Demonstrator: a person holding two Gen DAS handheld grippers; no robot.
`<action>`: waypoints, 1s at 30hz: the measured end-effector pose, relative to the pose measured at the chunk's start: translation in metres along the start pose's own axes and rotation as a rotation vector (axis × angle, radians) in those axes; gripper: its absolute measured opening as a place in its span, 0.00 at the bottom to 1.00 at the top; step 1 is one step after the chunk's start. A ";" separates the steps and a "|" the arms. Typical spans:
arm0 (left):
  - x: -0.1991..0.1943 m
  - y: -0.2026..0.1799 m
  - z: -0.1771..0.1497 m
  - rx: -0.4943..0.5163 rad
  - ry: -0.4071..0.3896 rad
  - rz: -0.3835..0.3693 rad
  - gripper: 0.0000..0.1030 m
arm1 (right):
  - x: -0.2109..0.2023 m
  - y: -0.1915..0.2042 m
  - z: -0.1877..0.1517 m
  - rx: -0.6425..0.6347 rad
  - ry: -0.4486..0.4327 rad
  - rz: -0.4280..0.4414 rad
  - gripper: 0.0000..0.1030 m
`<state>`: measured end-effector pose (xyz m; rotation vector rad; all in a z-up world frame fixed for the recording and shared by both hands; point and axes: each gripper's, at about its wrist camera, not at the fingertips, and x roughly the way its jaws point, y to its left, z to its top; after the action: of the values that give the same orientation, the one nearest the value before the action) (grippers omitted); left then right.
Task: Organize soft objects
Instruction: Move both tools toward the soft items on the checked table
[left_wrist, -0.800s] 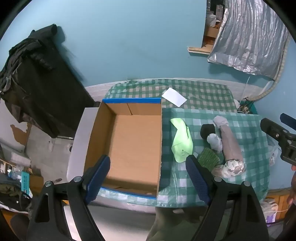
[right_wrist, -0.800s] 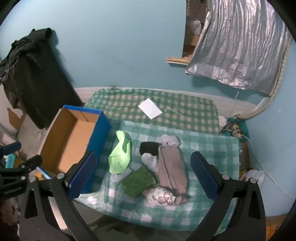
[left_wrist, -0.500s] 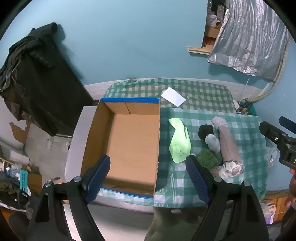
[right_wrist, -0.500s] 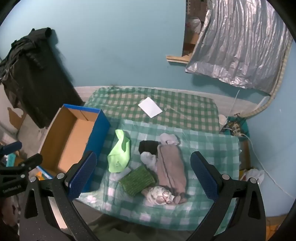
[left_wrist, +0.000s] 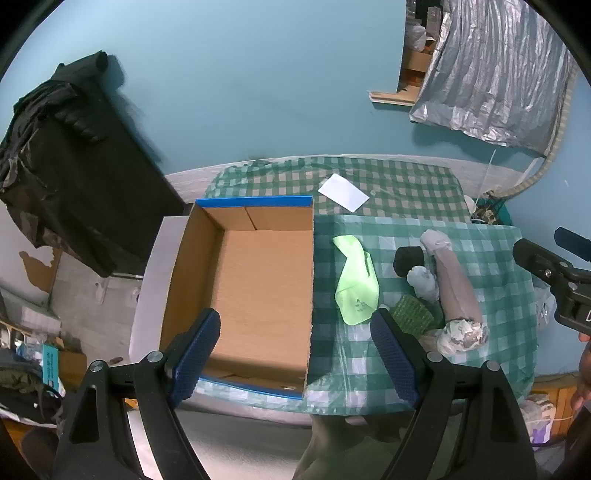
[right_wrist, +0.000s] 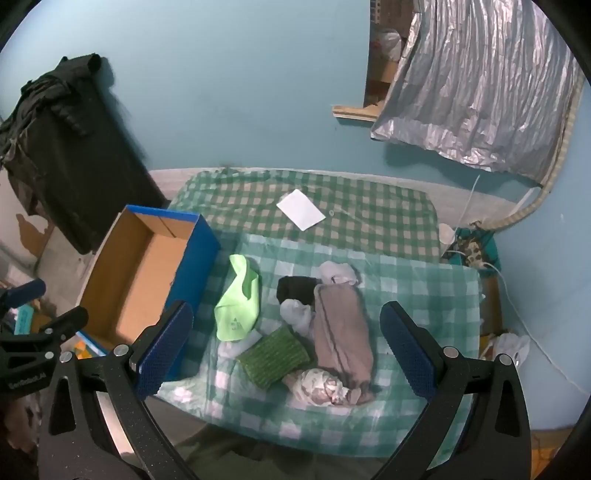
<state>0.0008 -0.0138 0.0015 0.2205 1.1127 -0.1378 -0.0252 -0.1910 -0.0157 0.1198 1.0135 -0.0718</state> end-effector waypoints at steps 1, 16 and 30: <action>0.001 -0.001 0.000 0.002 0.001 0.000 0.82 | 0.001 -0.001 0.000 0.001 0.003 0.002 0.98; 0.004 -0.003 0.001 0.003 0.007 -0.002 0.82 | 0.002 -0.003 0.002 -0.003 0.010 0.005 0.98; 0.006 -0.008 0.004 0.010 0.011 -0.004 0.82 | 0.004 -0.001 0.003 -0.013 0.012 0.009 0.98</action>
<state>0.0051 -0.0223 -0.0031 0.2281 1.1239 -0.1462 -0.0208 -0.1928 -0.0178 0.1129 1.0247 -0.0565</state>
